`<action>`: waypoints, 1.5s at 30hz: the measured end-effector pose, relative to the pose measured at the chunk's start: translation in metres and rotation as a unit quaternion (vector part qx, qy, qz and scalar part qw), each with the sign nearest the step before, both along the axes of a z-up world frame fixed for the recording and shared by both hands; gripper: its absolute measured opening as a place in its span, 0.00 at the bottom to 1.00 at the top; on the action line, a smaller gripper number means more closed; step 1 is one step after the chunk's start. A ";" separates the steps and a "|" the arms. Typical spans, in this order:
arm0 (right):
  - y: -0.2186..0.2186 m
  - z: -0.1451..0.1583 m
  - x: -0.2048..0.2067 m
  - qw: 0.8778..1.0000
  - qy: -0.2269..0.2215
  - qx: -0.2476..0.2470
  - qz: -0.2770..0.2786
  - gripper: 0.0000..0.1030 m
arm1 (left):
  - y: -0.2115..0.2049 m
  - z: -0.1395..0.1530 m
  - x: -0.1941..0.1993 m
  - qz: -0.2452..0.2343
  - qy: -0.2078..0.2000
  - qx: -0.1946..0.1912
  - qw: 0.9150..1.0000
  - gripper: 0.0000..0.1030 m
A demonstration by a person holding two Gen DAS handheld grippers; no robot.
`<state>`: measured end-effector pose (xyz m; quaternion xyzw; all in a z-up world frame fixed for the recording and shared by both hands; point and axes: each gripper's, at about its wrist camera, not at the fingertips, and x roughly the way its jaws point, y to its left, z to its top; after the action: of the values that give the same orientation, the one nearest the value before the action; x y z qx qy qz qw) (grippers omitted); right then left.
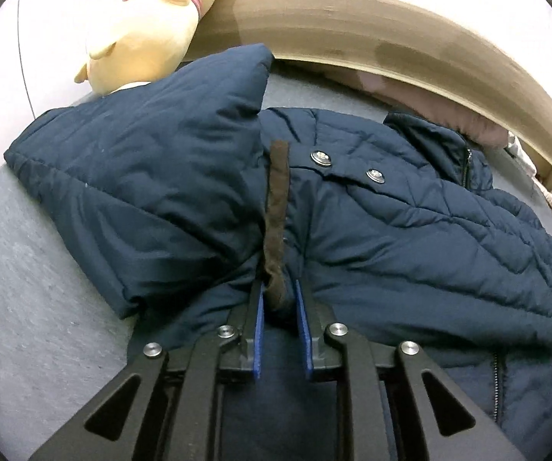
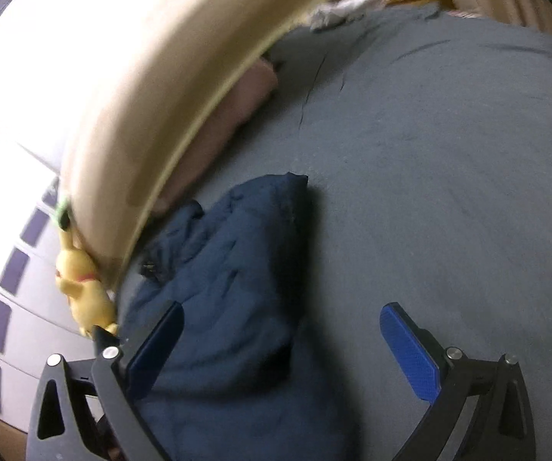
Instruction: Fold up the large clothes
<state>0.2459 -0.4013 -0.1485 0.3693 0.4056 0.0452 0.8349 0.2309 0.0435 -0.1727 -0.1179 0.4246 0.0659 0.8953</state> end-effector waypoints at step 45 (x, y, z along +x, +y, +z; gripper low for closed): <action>0.044 0.053 -0.032 0.990 -0.050 -0.125 0.052 0.78 | 0.010 -0.005 -0.011 -0.005 -0.018 -0.021 1.000 0.21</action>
<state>0.2141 -0.3568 -0.0959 0.2376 0.3846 0.0554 0.8903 0.2195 0.0533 -0.1774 -0.1361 0.4098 0.0505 0.9005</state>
